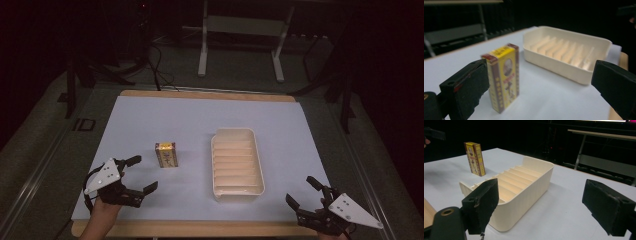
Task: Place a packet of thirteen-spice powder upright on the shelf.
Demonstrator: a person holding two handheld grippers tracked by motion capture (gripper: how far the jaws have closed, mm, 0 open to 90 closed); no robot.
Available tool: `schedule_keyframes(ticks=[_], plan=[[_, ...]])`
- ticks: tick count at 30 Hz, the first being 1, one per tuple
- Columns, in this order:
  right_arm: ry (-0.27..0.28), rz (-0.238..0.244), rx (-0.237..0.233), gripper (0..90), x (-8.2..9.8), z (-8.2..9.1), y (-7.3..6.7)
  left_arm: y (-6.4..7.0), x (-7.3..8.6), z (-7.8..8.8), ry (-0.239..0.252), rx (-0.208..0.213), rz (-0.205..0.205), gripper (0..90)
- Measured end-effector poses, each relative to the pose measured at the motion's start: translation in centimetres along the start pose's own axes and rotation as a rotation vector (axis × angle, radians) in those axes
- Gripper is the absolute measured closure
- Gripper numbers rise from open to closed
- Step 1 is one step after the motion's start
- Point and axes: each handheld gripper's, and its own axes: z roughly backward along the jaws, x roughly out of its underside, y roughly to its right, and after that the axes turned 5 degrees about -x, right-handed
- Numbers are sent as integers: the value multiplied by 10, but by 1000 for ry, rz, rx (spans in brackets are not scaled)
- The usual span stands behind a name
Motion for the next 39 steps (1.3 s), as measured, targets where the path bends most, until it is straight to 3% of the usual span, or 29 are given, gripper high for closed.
schedule_keyframes(ticks=[2, 9, 12, 16, 21, 29, 32, 39], plan=[[1, 0, 1, 139, 0, 0, 0, 0, 2, -4, -33, 32, -1, 15], [-1, 3, -10, 139, 0, -1, -1, 1, 3, -9, -76, 94, 1, 15], [-4, 4, -9, 140, 0, -2, 0, 0, 4, -12, -119, 124, -1, 15], [-4, 2, -10, 140, 1, -3, 0, -2, 1, -15, -208, 139, 35, 15], [-13, -4, -14, 140, 1, -4, 0, -2, -3, -18, -354, 151, -13, 14], [-22, 0, -13, 140, 1, -6, -1, -9, -19, -26, -546, 242, -99, 14], [-26, -1, -14, 140, 1, -6, -1, -9, -26, -31, -639, 271, -152, 15], [-30, -3, -13, 141, 1, -5, 0, -5, -38, -39, -748, 296, -221, 15]])
